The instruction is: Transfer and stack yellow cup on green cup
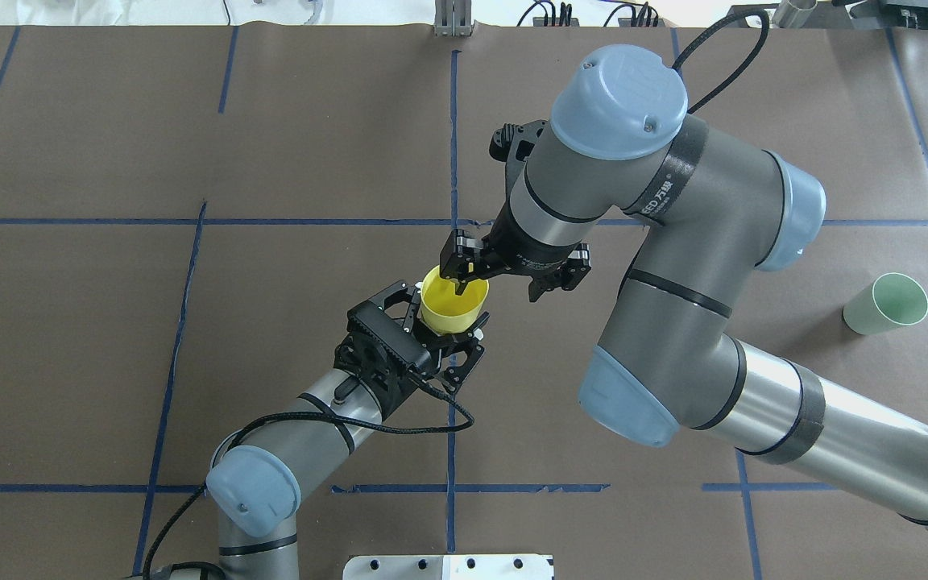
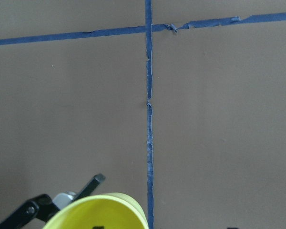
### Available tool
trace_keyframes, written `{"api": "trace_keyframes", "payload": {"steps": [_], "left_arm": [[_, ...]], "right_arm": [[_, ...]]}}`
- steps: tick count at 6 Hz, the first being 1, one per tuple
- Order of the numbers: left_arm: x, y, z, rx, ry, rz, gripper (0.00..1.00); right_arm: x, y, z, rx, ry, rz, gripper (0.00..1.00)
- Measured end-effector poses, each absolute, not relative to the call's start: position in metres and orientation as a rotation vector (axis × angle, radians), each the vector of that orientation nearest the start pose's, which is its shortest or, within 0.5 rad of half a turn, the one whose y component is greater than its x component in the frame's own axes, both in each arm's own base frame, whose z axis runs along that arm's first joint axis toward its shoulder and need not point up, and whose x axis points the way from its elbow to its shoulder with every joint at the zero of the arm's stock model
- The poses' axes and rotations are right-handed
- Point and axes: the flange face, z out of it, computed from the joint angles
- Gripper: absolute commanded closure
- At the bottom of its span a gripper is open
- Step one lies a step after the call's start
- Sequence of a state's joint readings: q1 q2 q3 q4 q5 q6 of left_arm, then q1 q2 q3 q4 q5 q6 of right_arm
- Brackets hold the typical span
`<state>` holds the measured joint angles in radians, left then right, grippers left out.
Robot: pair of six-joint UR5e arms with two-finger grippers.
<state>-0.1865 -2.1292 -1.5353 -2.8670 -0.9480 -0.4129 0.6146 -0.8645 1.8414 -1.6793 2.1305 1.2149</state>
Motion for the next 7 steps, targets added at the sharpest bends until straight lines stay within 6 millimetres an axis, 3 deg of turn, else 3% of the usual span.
{"api": "trace_keyframes", "payload": {"steps": [1, 2, 4, 5, 6, 7], "left_arm": [[0.5732, -0.3026, 0.2091, 1.409, 1.080, 0.134, 0.85], [0.5745, -0.3022, 0.2081, 1.408, 1.082, 0.134, 0.85], [0.5782, -0.2994, 0.2056, 1.406, 1.088, 0.137, 0.85], [0.5789, -0.2990, 0.2056, 1.405, 1.088, 0.138, 0.84], [0.5790, -0.2987, 0.2055, 1.405, 1.089, 0.137, 0.61], [0.5783, -0.2986, 0.2058, 1.405, 1.090, 0.135, 0.16]], "right_arm": [[-0.4640, -0.4246, 0.1390, -0.079, -0.993, -0.012, 0.37], [-0.4642, -0.4227, 0.1384, -0.097, -1.001, -0.022, 0.43], [-0.4643, -0.4209, 0.1371, -0.113, -1.009, -0.035, 0.70], [-0.4643, -0.4206, 0.1367, -0.115, -1.011, -0.037, 0.79], [-0.4641, -0.4203, 0.1365, -0.116, -1.012, -0.039, 0.79], [-0.4634, -0.4204, 0.1372, -0.110, -1.024, -0.043, 0.80]]}}
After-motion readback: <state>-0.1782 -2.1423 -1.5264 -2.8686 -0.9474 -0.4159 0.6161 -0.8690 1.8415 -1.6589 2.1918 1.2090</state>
